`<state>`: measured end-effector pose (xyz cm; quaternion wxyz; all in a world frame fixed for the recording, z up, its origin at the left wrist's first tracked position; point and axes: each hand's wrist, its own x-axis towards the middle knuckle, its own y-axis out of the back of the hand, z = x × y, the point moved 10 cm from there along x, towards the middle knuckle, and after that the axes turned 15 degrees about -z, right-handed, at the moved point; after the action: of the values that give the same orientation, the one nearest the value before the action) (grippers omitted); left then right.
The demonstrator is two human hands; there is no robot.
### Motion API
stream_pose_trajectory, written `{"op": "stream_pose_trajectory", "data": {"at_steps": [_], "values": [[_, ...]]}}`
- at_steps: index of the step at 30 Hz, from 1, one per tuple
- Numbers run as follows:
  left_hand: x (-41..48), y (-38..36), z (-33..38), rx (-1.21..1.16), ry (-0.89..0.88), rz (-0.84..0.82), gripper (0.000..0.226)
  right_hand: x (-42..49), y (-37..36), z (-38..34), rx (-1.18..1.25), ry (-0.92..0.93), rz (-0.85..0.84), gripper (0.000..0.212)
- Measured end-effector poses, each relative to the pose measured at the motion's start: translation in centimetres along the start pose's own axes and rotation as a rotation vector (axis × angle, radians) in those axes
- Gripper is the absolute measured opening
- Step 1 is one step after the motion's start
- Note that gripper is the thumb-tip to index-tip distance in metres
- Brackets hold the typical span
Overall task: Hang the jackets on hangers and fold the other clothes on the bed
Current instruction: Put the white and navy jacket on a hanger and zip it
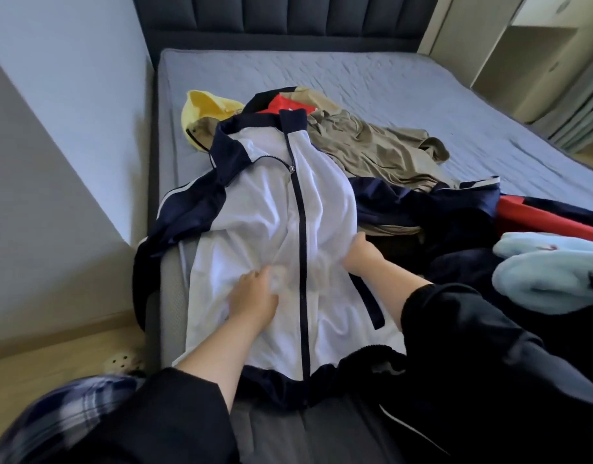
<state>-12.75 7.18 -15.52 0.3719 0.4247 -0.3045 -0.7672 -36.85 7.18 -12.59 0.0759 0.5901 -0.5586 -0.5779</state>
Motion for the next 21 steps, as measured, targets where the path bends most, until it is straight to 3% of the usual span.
{"op": "stream_pose_trajectory", "data": {"at_steps": [2, 5, 8, 11, 13, 15, 18, 21], "values": [[-0.2, 0.8, -1.2, -0.162, 0.046, 0.030, 0.006, -0.1, -0.8, -0.7, -0.112, 0.013, 0.029, 0.039], [-0.3, 1.7, -4.0, -0.338, 0.088, 0.080, 0.027, -0.8, 0.5, 1.6, -0.008, -0.091, 0.210, 0.025], [-0.3, 2.7, -7.9, -0.434, 0.198, 0.069, 0.033, -1.4, 1.5, 4.7, 0.016, -0.201, 0.299, 0.031], [-0.4, 5.2, -9.8, -0.295, 0.265, 0.197, 0.029, -1.9, 2.1, 3.7, -0.114, -0.070, 0.416, 0.043], [-0.2, 5.3, -8.7, -0.168, 0.246, 0.174, 0.034, -2.6, 1.8, 1.2, -0.177, 0.065, 0.483, 0.051], [0.4, 4.1, -7.8, -0.068, 0.249, 0.093, 0.047, -3.0, 0.6, -1.6, -0.176, 0.172, 0.459, 0.054], [0.6, 3.5, -7.1, 0.027, 0.257, 0.053, 0.031, -3.0, -2.1, -5.7, -0.127, 0.284, 0.340, 0.052], [0.6, 3.8, -7.1, -0.067, 0.243, 0.048, 0.017, -2.8, -4.3, -7.8, -0.064, 0.298, 0.230, 0.051]]}}
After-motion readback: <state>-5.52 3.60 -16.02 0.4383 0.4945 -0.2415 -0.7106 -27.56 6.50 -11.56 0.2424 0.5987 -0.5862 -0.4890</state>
